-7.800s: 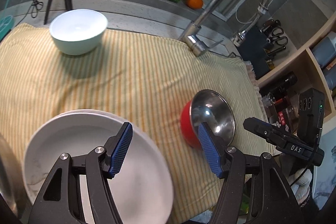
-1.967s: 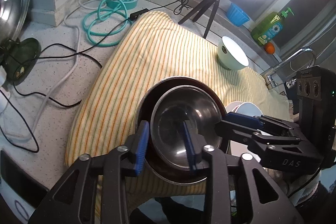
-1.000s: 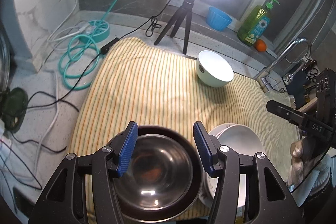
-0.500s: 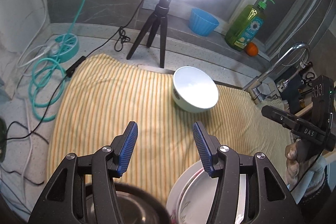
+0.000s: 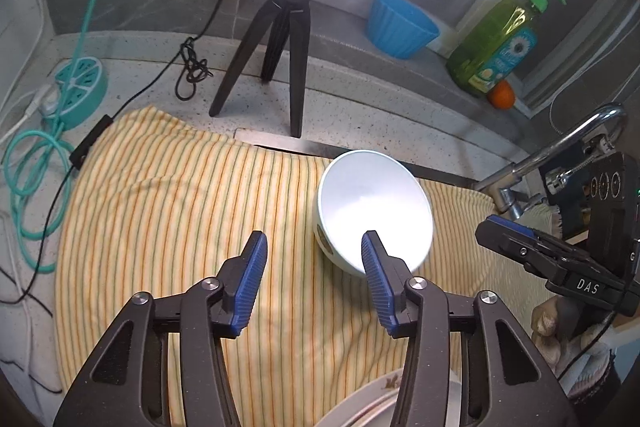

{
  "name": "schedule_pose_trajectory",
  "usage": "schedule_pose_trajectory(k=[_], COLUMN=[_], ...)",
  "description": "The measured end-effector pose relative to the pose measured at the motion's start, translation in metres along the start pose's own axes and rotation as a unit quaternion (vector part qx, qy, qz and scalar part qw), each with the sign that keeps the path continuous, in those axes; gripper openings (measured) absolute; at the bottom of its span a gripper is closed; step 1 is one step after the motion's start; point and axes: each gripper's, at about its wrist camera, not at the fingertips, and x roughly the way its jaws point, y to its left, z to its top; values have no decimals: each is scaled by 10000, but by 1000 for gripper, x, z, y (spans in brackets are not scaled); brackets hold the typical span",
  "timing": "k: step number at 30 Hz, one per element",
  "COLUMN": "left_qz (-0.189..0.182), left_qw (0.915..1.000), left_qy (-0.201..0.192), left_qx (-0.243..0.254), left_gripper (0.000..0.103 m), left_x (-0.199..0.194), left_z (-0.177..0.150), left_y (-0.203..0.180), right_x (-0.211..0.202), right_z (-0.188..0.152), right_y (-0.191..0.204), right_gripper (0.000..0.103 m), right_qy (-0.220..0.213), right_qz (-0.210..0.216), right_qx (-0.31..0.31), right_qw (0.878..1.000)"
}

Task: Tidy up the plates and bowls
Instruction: 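Move both tools to the pale blue-white bowl and grip its rim, then lift the pale bowl with both tools and carry it over the red bowl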

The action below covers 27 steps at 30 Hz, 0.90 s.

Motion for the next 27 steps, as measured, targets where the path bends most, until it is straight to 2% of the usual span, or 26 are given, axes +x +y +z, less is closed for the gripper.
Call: schedule_pose_trajectory(k=[2, 4, 6, 20, 22, 25, 27], left_qz=[39, 79, 128, 156, 134, 124, 103], left_qw=[9999, 9996, 9994, 9984, 9984, 9983, 9983], left_qy=[111, 241, 314, 494, 515, 535, 515], left_qx=[65, 85, 91, 218, 201, 214, 238], left_gripper=[42, 30, 26, 19, 17, 15, 13], left_x=[7, 16, 22, 45, 47, 50, 50], left_z=[5, 10, 13, 15, 14, 13, 13], left_y=[-2, -2, 0, -7, -6, -6, -6], right_x=[9, 18, 25, 54, 57, 62, 64], right_z=[5, 10, 14, 18, 17, 16, 15], right_y=[0, -1, -4, -9, -8, -7, -6], right_gripper=[73, 69, 66, 40, 27, 17, 15], right_qy=[74, 170, 238, 524, 575, 644, 651], right_qz=[37, 91, 135, 384, 377, 364, 355], right_qx=[-2, 35, 106, 272, 251, 209, 194], right_qw=[10000, 9998, 9996, 9975, 9973, 9970, 9971])
